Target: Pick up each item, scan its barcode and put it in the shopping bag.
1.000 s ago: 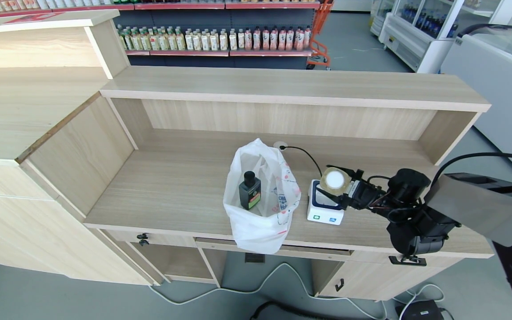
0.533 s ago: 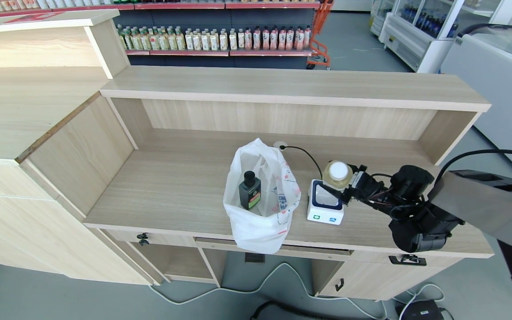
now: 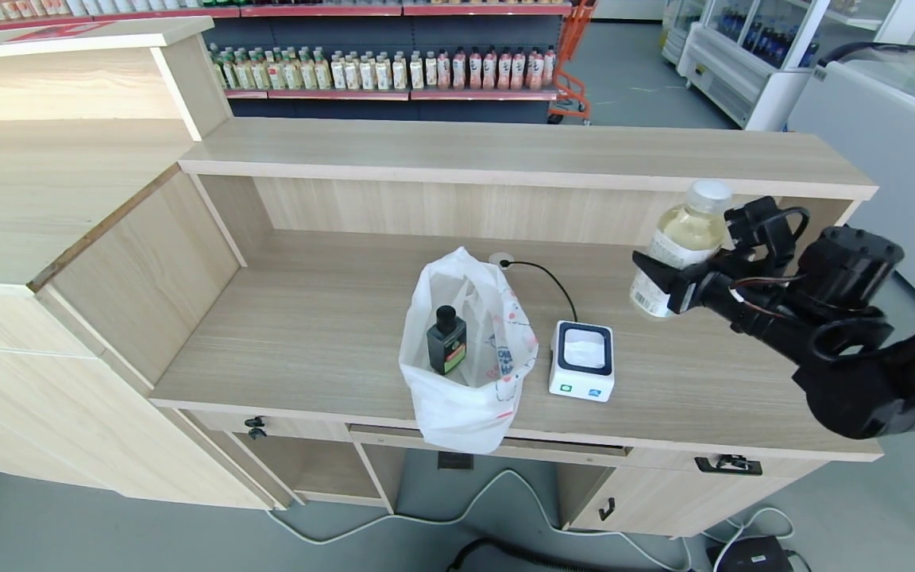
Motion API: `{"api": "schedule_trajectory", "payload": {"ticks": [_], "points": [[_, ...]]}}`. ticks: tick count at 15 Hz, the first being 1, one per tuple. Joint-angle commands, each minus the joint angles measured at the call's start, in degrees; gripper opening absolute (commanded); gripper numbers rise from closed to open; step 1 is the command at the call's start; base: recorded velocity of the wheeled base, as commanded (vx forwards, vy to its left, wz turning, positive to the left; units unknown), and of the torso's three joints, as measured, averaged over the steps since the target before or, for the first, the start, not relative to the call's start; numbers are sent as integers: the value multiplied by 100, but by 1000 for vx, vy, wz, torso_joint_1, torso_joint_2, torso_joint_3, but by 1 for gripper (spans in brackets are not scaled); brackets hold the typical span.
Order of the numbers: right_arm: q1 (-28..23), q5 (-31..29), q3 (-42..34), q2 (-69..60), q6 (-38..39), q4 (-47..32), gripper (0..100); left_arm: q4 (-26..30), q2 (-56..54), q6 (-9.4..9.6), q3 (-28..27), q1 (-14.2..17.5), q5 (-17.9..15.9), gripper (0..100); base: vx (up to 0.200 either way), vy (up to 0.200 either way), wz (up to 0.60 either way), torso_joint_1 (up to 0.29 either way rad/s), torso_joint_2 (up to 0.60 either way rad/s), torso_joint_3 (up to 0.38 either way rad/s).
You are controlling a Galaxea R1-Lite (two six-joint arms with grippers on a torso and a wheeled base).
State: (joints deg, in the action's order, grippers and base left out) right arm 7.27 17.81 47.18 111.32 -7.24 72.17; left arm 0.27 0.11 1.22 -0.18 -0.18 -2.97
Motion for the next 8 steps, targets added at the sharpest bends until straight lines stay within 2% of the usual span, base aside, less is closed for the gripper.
{"api": "schedule_trajectory", "payload": {"ticks": [1, 2, 3, 8], "points": [[38, -515, -824, -2308, 1295, -2313, 0, 0, -2, 1, 1, 1, 7, 0, 0, 0, 0, 0, 0, 0], [38, -515, -798, -2581, 1454, -2849, 0, 0, -2, 1, 1, 1, 7, 0, 0, 0, 0, 0, 0, 0], [38, -515, -815, -2713, 1462, -3016, 0, 0, -2, 1, 1, 1, -1, 0, 0, 0, 0, 0, 0, 0], [38, -700, -833, -2844, 1418, -3051, 0, 0, -2, 1, 1, 1, 7, 0, 0, 0, 0, 0, 0, 0]]}}
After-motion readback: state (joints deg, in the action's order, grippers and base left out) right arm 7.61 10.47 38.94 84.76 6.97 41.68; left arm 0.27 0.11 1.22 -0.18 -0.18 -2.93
